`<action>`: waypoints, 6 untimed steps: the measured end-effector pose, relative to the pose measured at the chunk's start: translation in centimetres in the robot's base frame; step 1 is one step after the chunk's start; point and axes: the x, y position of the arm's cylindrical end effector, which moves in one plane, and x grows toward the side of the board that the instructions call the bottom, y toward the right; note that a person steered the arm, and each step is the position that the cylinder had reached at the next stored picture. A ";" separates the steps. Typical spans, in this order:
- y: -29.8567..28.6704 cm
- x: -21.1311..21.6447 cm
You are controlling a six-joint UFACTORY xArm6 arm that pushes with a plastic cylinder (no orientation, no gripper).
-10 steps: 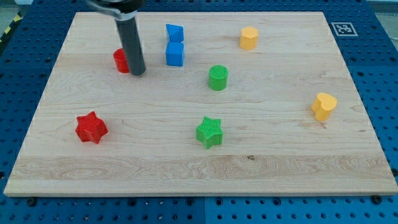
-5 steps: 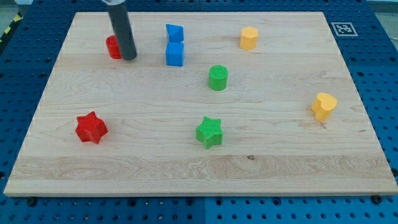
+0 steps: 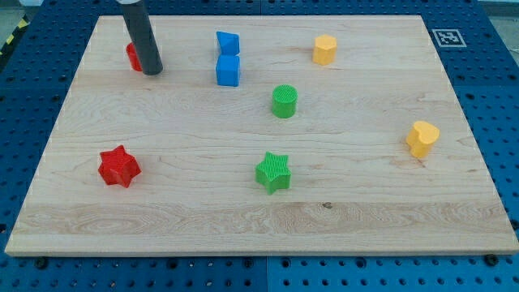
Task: Slide the red circle to the top left of the board
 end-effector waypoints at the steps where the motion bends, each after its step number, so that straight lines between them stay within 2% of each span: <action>1: -0.8 2.5; 4: -1.8 -2.8; 5: -1.8 -6.1; 6: -1.7 -6.2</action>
